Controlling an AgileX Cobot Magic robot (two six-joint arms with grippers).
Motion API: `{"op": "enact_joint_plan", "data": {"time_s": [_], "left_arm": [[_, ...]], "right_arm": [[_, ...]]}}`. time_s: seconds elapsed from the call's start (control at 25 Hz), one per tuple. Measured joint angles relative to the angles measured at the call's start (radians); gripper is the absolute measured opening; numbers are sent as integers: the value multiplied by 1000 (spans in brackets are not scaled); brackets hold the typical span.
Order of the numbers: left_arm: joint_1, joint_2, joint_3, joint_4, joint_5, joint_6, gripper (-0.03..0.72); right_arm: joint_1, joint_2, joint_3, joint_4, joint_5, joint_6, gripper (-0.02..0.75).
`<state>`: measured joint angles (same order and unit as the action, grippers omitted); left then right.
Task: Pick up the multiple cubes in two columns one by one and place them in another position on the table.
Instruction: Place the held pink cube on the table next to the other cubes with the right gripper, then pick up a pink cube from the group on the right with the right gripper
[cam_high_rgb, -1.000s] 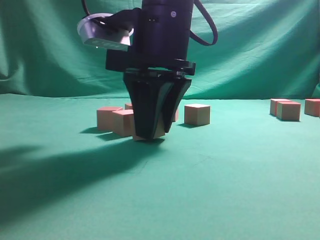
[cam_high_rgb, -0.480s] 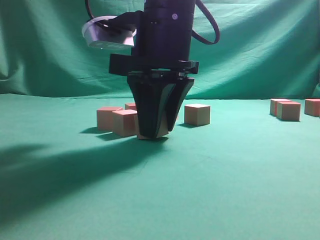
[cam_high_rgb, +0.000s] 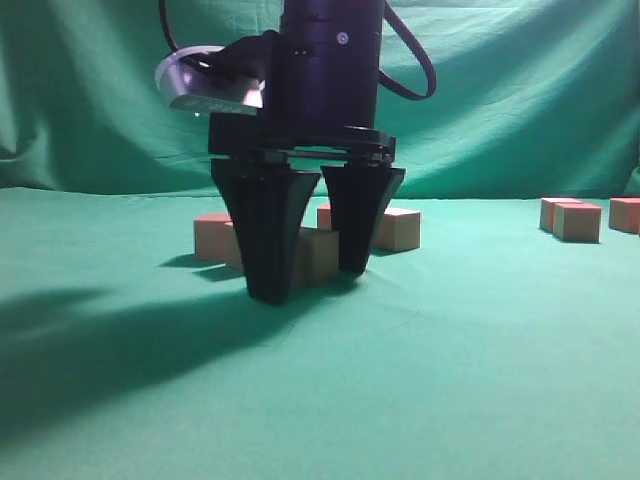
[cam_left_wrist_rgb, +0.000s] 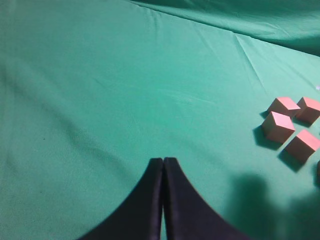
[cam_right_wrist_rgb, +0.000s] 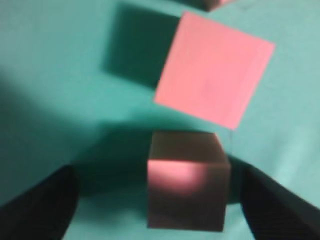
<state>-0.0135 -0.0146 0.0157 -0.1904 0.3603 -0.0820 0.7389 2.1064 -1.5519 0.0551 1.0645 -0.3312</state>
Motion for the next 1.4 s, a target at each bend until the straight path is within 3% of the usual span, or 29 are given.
{"op": "enact_joint_plan", "data": {"time_s": [0.12,0.16,0.36,0.4,0.52,0.56,1.12,1.24,1.4], "left_arm": [[0,0,0,0,0,0,0],[0,0,0,0,0,0,0],[0,0,0,0,0,0,0],[0,0,0,0,0,0,0],[0,0,0,0,0,0,0],[0,0,0,0,0,0,0],[0,0,0,0,0,0,0],[0,0,0,0,0,0,0],[0,0,0,0,0,0,0]], "right_arm": [[2,14,-37,-4,63,4,642],[2,17,-56,-6,92,4,683],[2,19,-181,-18,146,44,672],[2,14,-202,-22,148,68,615],[2,-18,-238,-47,152,123,617],[2,-37,-241,-62,154,128,571],[-1,-444,-246,-345,183,359,575],[-34,-516,-248,-354,188,387,575],[-152,-588,-219,-356,190,430,575]]}}
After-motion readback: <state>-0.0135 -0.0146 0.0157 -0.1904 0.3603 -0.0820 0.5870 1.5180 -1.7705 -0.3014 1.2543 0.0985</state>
